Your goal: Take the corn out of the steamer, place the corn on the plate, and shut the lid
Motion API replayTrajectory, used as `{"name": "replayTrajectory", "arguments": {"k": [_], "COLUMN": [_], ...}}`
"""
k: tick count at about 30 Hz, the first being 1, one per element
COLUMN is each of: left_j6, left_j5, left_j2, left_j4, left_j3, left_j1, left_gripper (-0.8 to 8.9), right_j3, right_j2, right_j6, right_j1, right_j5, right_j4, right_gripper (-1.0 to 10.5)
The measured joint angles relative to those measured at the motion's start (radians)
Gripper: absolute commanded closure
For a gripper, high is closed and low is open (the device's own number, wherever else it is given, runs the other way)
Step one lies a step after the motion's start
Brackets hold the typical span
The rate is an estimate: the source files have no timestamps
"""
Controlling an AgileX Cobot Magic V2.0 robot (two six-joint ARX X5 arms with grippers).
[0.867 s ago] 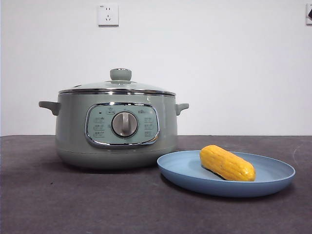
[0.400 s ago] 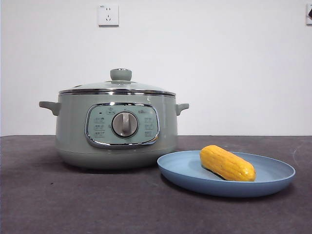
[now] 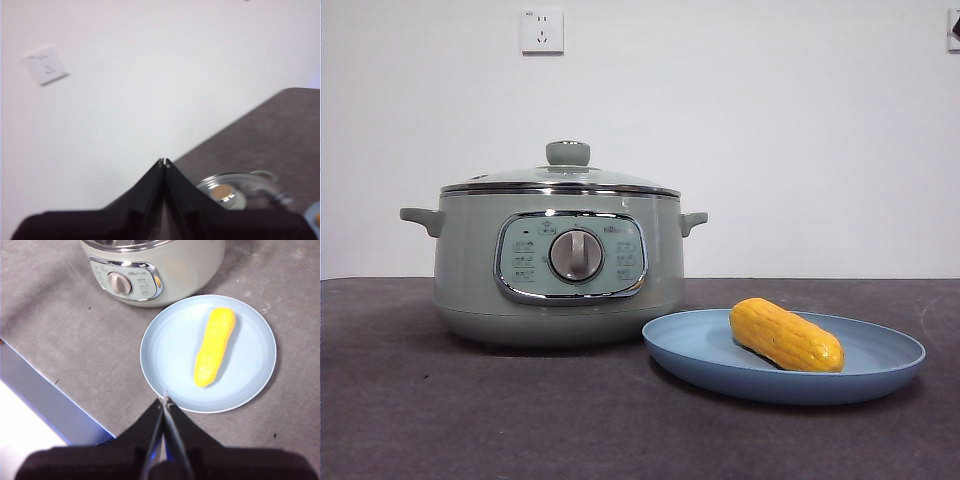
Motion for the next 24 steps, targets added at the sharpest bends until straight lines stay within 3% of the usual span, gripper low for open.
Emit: {"name": "replayTrajectory", "arguments": {"k": [4,11,24], "left_j6": [0.001,-0.043,-0.180], "left_j5": [0.000,-0.082,-0.283], "left_j2": [-0.151,-0.373,-0.615], "left_j4": [0.125,0.159,0.172], "left_j3": [-0.254,-0.618,-0.982], "left_j1": [0.039,0.045,0.046], "left_gripper": [8.17,8.17,8.17], "right_j3": [0.000,0.000,0.000], "right_j2": [0.000,0.000,0.000], "right_j6": [0.000,0.000,0.000], "right_j1": [0.000,0.000,0.000], "right_j5": [0.000,0.000,0.000], "right_j4": [0.000,0.000,0.000], "right_gripper": [9.4,9.4,9.4]}}
